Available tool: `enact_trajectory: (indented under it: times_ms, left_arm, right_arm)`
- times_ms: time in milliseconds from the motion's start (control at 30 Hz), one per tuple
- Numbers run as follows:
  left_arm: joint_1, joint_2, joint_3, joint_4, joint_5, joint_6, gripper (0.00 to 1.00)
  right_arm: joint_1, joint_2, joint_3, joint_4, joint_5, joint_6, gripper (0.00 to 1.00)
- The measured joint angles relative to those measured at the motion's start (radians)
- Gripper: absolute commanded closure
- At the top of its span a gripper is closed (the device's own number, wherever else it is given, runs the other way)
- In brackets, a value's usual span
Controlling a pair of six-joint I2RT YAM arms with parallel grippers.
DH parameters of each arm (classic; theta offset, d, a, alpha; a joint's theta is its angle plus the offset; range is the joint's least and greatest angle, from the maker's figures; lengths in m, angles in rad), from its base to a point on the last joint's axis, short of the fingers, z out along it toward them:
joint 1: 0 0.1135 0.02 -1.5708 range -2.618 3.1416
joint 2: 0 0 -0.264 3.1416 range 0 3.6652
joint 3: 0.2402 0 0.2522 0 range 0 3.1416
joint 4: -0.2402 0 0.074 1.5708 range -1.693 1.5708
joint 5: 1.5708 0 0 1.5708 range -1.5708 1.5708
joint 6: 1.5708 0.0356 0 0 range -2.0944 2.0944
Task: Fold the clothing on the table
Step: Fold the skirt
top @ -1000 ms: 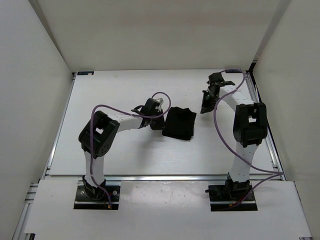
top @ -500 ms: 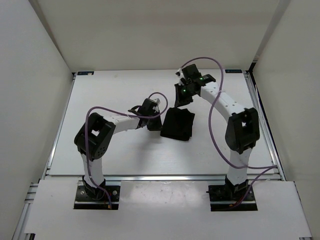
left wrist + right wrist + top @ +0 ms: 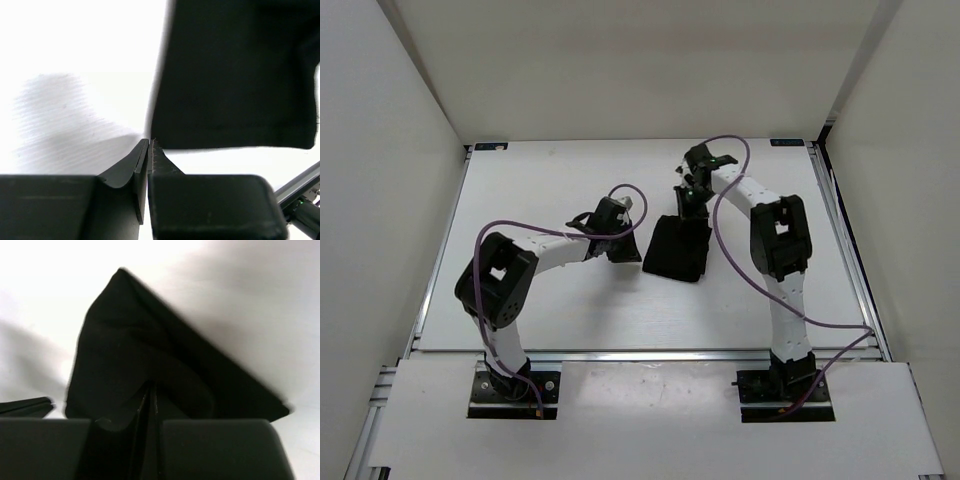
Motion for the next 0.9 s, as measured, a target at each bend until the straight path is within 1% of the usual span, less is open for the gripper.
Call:
enact_trajectory:
  times_ms: [67, 200, 367, 500, 733, 833, 900]
  left_arm:
    - [0.003, -0.005, -0.015, 0.000, -0.003, 0.000, 0.86]
    - [0.005, -0.005, -0.041, -0.003, -0.005, 0.000, 0.87]
    - [0.006, -0.005, -0.050, -0.005, -0.005, 0.000, 0.88]
    - [0.011, -0.011, -0.053, -0.003, -0.004, 0.000, 0.87]
    - [0.014, -0.019, -0.062, 0.000, -0.003, -0.001, 0.88]
    - [0.013, -0.020, -0.063, 0.000, -0.003, -0.001, 0.88]
    - [0.013, -0.020, -0.063, 0.000, -0.003, -0.003, 0.88]
  right_arm:
    - [-0.047, -0.003, -0.012, 0.010, 0.003, -0.006, 0.89]
    - [-0.144, -0.029, -0.103, 0.039, -0.003, -0.007, 0.88]
    - [-0.235, -0.091, -0.223, 0.096, -0.082, 0.011, 0.88]
    - [-0.255, -0.187, -0.334, 0.135, -0.125, 0.027, 0.87]
    - [-0.255, -0.381, -0.439, 0.161, -0.143, 0.032, 0.88]
    - [-0.261, -0.447, -0.531, 0.189, -0.142, 0.031, 0.88]
    - [-0.271, -0.463, -0.595, 0.208, -0.144, 0.030, 0.87]
